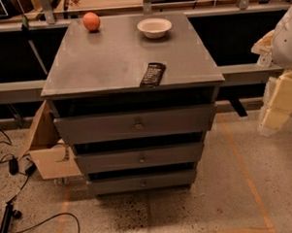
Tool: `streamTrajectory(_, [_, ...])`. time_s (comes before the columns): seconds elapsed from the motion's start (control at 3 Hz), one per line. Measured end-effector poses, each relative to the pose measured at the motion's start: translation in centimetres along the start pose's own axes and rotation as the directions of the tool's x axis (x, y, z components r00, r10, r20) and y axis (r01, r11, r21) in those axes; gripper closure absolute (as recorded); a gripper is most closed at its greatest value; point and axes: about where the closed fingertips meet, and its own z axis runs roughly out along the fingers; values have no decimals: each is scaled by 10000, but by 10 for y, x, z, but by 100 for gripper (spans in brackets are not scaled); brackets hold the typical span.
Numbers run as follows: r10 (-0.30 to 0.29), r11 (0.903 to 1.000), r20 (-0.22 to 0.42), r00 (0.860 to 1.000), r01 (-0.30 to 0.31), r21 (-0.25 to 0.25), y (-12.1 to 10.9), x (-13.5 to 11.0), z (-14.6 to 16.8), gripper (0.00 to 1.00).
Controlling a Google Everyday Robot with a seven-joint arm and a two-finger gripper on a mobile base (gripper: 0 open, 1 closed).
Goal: Pick rxbar chocolate
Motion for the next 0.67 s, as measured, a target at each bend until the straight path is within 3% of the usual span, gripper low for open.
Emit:
streamTrajectory(0.33, [0,10000,1,10000,0,2,0,0,0,0])
streamTrajectory(0.67, [-1008,9932,-297,9945,988,-621,-11,-10,11,0])
